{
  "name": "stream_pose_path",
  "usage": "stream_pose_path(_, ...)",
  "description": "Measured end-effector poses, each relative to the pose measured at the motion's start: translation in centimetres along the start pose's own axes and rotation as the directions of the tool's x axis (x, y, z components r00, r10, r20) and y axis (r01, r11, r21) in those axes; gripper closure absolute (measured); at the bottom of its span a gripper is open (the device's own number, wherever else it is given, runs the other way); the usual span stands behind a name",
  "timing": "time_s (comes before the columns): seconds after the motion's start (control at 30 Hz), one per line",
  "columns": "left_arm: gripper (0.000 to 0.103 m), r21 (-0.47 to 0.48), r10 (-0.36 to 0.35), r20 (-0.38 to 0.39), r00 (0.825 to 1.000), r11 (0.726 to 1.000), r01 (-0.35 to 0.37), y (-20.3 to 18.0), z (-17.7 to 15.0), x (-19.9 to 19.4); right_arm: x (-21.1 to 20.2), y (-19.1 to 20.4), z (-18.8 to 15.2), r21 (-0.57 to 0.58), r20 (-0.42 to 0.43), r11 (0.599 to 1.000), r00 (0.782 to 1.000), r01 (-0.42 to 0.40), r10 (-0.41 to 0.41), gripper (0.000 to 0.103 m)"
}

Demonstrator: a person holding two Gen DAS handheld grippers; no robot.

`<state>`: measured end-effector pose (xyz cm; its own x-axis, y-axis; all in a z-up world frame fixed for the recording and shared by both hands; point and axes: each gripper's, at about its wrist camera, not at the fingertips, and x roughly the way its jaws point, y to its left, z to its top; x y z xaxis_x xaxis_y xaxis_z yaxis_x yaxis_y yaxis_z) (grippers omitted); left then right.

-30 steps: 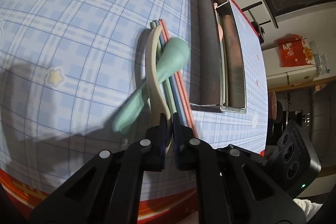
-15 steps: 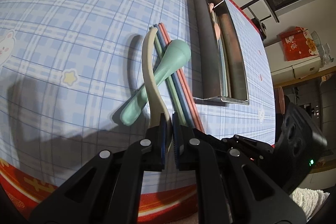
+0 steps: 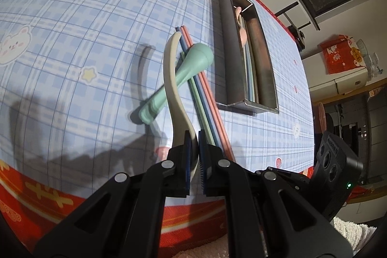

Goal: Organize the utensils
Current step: 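Lift beige spoon with left tool while right tool lifts the green chopstick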

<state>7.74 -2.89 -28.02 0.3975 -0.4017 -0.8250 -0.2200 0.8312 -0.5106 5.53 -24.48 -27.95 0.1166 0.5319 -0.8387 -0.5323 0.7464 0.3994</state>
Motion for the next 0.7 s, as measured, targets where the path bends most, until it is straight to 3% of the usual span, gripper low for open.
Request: stream_pose_path(0.7,0.093,0.005,0.006,0.069,0.998,1.000,-0.007,-2.1,-4.3,-2.3,-3.9,0.2,-3.0,-0.007,0.085,1.000,0.996,-0.001,0.001,0.096)
